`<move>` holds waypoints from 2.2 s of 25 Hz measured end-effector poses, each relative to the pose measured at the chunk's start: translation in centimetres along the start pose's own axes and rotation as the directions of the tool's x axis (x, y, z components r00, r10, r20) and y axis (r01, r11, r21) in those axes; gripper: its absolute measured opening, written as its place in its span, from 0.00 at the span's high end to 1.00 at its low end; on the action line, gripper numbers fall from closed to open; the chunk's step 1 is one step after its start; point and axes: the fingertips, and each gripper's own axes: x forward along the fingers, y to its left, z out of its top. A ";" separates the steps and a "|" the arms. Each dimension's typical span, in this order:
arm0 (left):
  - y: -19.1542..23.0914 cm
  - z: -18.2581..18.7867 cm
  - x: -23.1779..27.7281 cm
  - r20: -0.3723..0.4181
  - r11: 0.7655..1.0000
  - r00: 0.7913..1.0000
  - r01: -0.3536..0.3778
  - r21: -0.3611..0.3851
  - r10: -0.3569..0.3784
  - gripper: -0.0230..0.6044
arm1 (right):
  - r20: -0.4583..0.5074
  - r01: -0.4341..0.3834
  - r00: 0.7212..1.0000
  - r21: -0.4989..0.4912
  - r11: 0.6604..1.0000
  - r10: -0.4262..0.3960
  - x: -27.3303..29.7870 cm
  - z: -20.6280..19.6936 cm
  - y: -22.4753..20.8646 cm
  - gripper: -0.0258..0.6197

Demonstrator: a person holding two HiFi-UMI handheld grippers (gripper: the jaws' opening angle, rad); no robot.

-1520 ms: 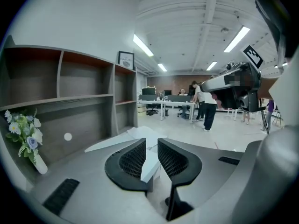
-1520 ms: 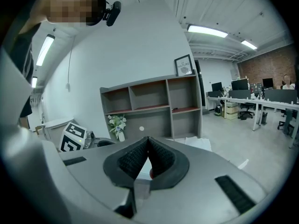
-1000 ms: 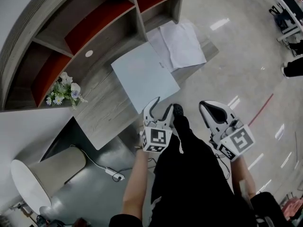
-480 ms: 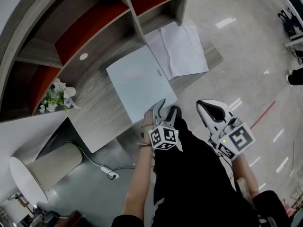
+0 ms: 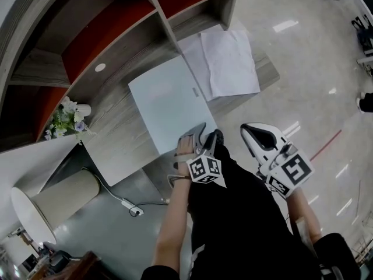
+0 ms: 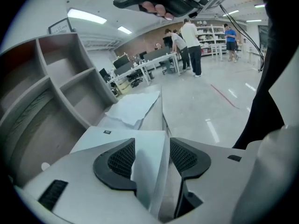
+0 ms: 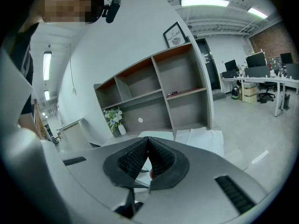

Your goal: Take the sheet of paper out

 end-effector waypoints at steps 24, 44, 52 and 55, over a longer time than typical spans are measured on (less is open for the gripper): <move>0.0 -0.2 -0.1 0.057 0.989 0.997 0.066 -0.135 -0.059 0.74 | 0.021 -0.015 1.000 0.042 0.999 0.014 0.8 1.1 -0.2 0.94; 2.8 2.2 -4.3 0.238 0.946 0.971 0.071 -0.318 0.007 0.91 | 0.033 -0.034 0.999 0.027 0.999 0.033 1.1 1.7 1.2 0.94; 5.0 3.0 -7.6 0.300 0.916 0.947 0.014 -0.400 0.117 0.92 | 0.045 -0.049 0.998 0.008 0.999 0.048 1.3 2.4 1.9 0.94; 5.8 3.2 -9.0 0.308 0.899 0.938 -0.009 -0.437 0.159 0.92 | 0.054 -0.059 0.997 0.002 0.998 0.059 1.4 2.7 2.3 0.94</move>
